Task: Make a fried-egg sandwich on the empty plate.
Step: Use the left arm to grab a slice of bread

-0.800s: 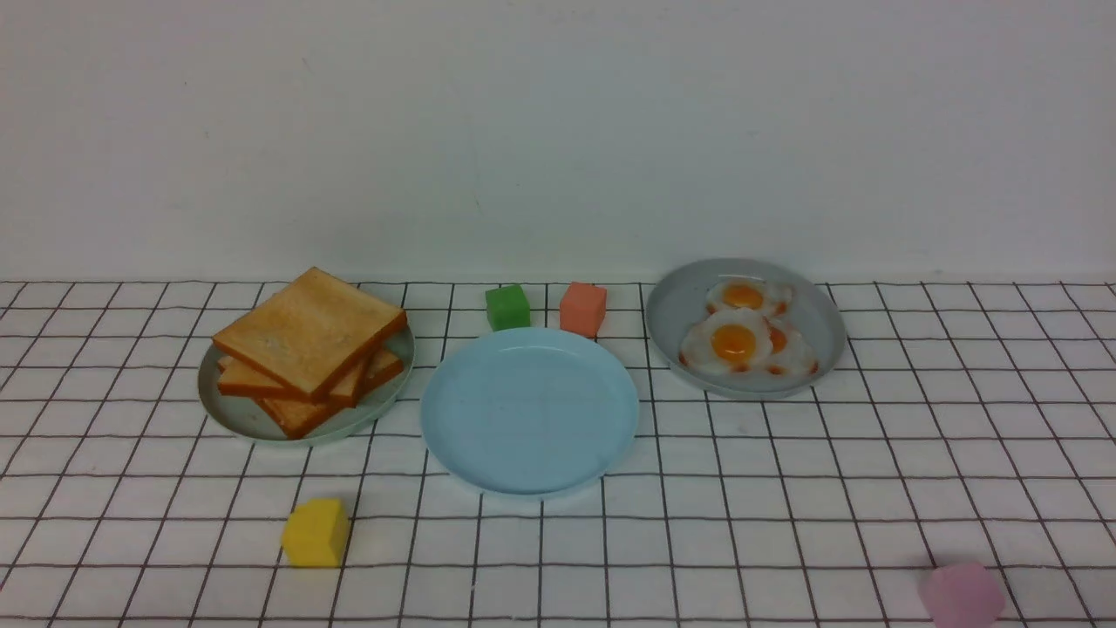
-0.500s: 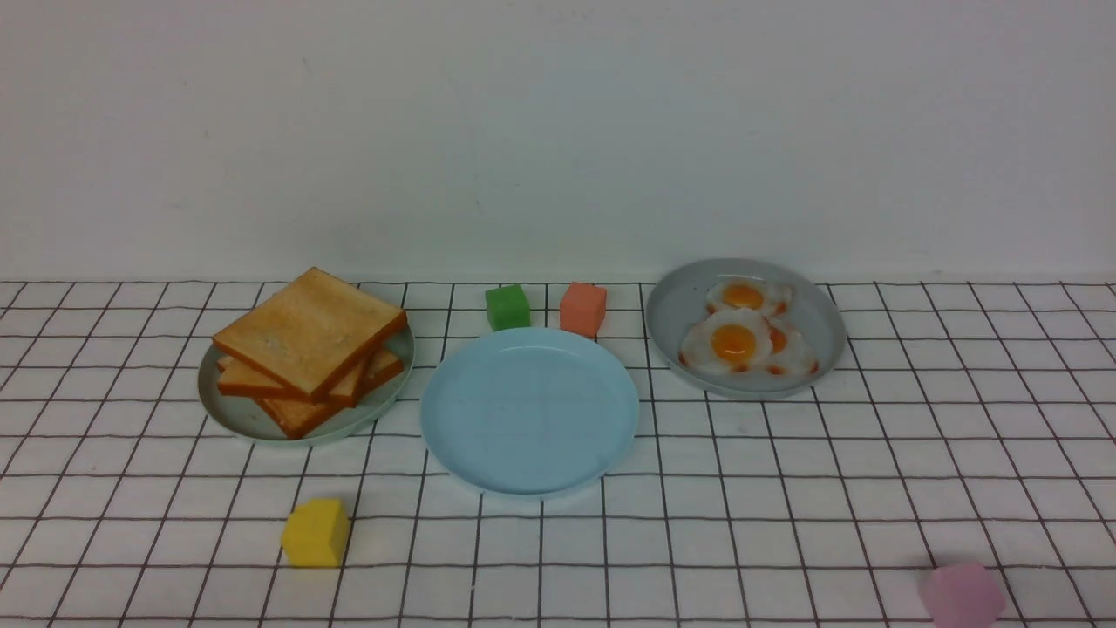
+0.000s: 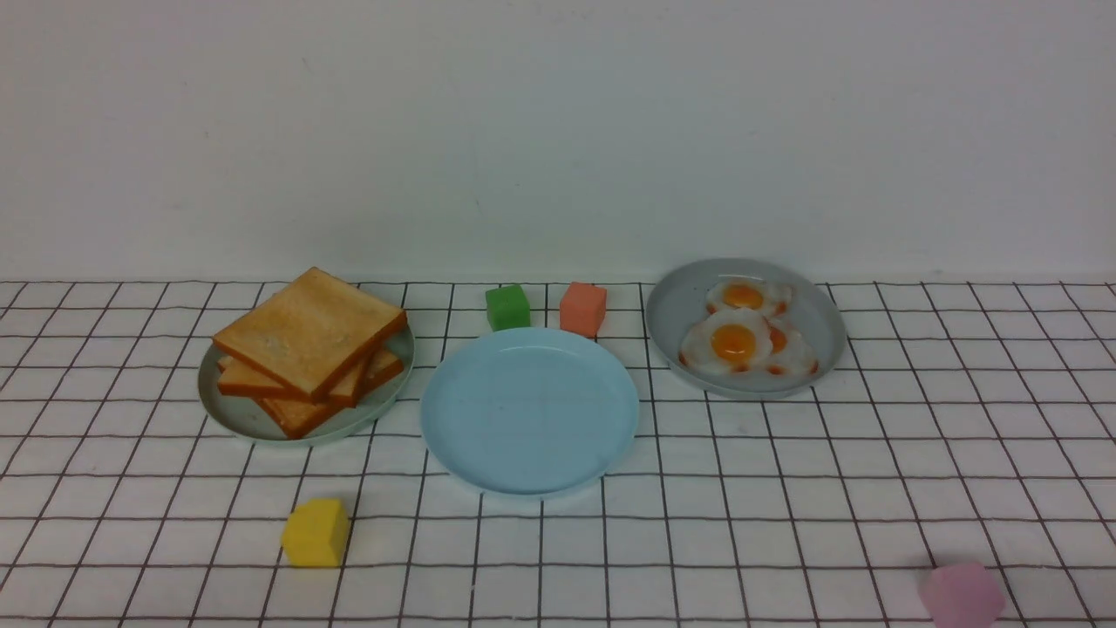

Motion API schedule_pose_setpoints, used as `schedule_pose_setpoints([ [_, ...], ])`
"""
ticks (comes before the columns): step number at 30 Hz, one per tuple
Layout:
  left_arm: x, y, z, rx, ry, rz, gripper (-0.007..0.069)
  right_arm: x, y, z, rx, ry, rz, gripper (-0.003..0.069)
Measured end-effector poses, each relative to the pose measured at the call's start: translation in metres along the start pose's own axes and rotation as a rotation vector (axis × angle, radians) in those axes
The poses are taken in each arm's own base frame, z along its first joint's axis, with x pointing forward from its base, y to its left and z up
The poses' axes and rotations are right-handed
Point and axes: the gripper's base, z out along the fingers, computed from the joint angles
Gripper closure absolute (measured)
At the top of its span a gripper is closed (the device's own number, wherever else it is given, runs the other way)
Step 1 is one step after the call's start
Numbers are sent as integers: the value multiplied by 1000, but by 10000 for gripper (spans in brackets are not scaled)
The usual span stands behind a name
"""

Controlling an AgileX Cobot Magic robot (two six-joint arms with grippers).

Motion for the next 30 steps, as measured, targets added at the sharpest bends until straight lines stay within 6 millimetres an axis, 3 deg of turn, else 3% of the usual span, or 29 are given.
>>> schedule_pose_setpoints([
  [5,-2,0,0,3,-20,2,387,0,0,0,0,0,0,418],
  [8,-8,-3,0,43,-87,-112,387,0,0,0,0,0,0,418],
  [13,-26,-9,-4,185,-255,-627,387,0,0,0,0,0,0,418],
  [16,-32,-9,-6,213,-295,-727,398,0,0,0,0,0,0,418],
  [19,-45,-18,-12,225,-241,-666,451,0,0,0,0,0,0,418],
  [21,-59,-26,-14,212,-193,-563,497,0,0,0,0,0,0,418],
  [23,-86,-39,-12,176,-90,-357,575,0,0,0,0,0,0,418],
  [24,-88,-40,-11,174,-79,-341,575,0,0,0,0,0,0,418],
  [26,-110,-52,0,158,71,-180,629,0,0,0,0,0,0,418],
  [30,-134,-75,26,225,338,29,638,0,0,0,0,0,0,418],
])
